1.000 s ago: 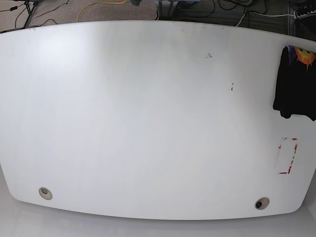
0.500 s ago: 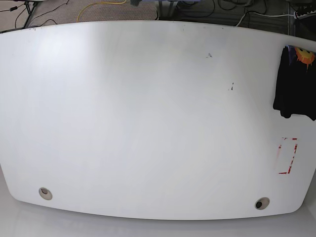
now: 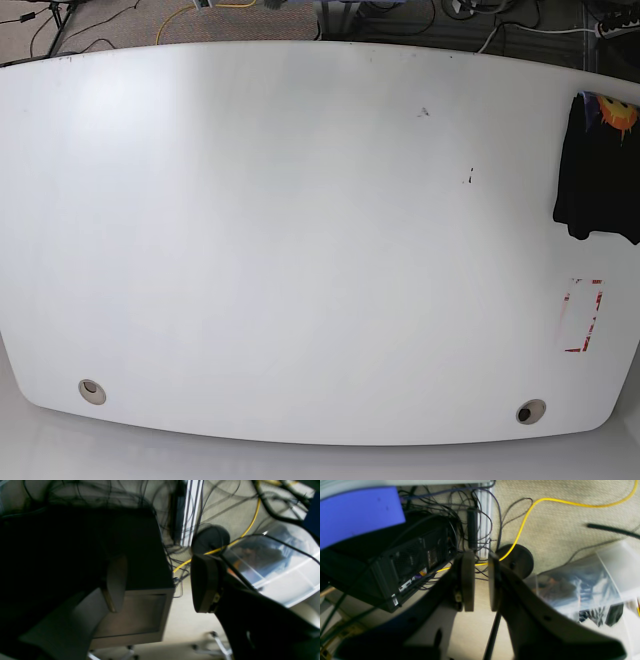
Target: Layout the t-shirt on the table in an organized manner, then fold the t-shirt properly
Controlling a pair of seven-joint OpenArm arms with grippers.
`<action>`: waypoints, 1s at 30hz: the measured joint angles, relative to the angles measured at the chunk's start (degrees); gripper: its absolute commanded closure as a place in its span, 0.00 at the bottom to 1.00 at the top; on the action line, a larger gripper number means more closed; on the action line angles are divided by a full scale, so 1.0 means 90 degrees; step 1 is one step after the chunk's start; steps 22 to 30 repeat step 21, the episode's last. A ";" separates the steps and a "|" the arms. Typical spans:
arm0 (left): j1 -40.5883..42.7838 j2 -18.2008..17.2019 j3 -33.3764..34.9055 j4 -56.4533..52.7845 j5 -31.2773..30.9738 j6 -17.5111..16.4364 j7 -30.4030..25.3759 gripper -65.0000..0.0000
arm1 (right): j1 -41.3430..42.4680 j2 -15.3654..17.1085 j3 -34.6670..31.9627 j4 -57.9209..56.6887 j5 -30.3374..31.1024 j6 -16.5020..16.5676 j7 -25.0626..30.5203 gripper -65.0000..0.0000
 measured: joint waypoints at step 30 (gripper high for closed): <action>-0.1234 0.0044 0.0272 -0.1433 0.0046 0.1044 -0.0005 0.42 | 0.0794 -0.0078 -0.0855 -0.0877 -0.0359 -0.1292 0.0046 0.84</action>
